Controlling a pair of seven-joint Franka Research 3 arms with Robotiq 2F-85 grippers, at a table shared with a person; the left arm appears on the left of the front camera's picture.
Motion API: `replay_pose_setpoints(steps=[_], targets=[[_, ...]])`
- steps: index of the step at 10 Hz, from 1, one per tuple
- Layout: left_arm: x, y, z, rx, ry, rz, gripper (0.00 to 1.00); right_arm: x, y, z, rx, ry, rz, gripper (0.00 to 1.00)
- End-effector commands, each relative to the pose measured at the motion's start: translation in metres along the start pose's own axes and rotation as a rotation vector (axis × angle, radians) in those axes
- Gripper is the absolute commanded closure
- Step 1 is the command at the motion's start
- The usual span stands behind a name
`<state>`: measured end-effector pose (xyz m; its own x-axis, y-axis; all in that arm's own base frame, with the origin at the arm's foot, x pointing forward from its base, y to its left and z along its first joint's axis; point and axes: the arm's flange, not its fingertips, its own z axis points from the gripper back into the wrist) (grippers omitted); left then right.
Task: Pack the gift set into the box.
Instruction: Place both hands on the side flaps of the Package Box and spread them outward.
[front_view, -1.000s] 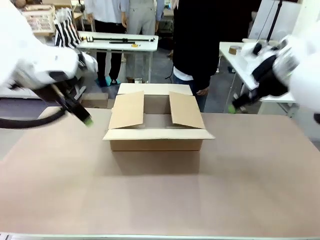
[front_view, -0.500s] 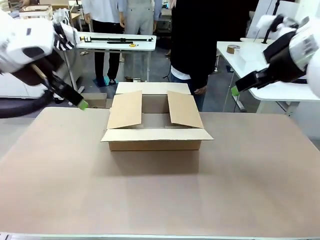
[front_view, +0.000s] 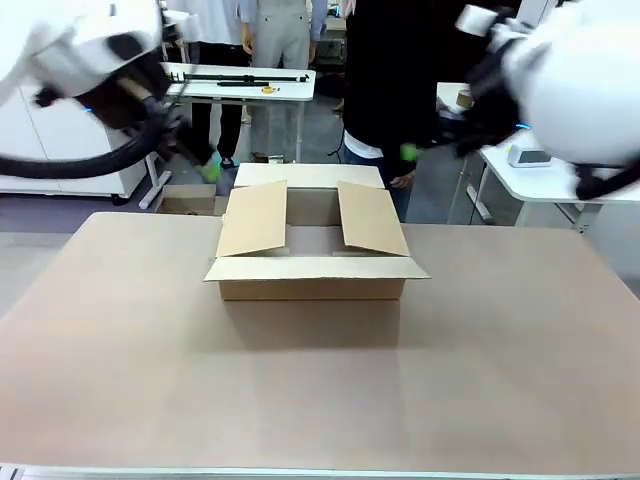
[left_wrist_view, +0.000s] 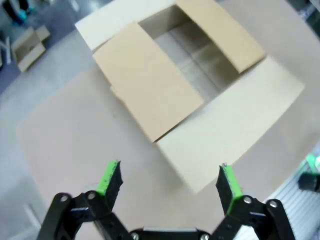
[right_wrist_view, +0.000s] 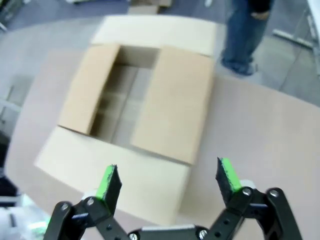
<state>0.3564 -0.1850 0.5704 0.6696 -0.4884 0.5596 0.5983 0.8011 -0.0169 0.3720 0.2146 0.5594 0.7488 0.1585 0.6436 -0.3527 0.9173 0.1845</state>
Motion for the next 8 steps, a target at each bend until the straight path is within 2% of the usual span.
replay_pose_setpoints(steps=[1,2,3,4,5,6,7,8], targets=[[0.069,-0.016,-0.048,-0.004,0.109,0.194,0.0,0.044,0.047,-0.051,0.06,0.059,0.034,0.0],[0.084,-0.014,-0.073,-0.038,0.117,0.221,0.0,0.047,0.054,-0.074,0.072,0.132,0.059,0.0],[0.082,-0.003,-0.095,-0.103,0.12,0.284,0.0,0.043,0.045,-0.087,0.06,0.176,0.043,0.0],[0.055,0.016,-0.096,-0.114,0.159,0.35,0.0,0.029,0.017,-0.07,0.0,0.151,0.01,0.0],[0.075,-0.015,-0.094,-0.053,0.122,0.22,0.0,0.035,0.063,-0.086,0.076,0.125,0.036,0.0],[0.075,-0.015,-0.094,-0.053,0.122,0.22,0.0,0.034,0.048,-0.097,0.058,0.152,0.019,0.0],[0.074,0.002,-0.116,-0.078,0.152,0.288,0.0,0.028,0.037,-0.075,0.094,0.181,-0.007,0.0],[0.057,0.002,-0.084,-0.215,0.078,0.223,0.0,0.009,0.016,-0.033,0.167,0.165,-0.055,0.0]])
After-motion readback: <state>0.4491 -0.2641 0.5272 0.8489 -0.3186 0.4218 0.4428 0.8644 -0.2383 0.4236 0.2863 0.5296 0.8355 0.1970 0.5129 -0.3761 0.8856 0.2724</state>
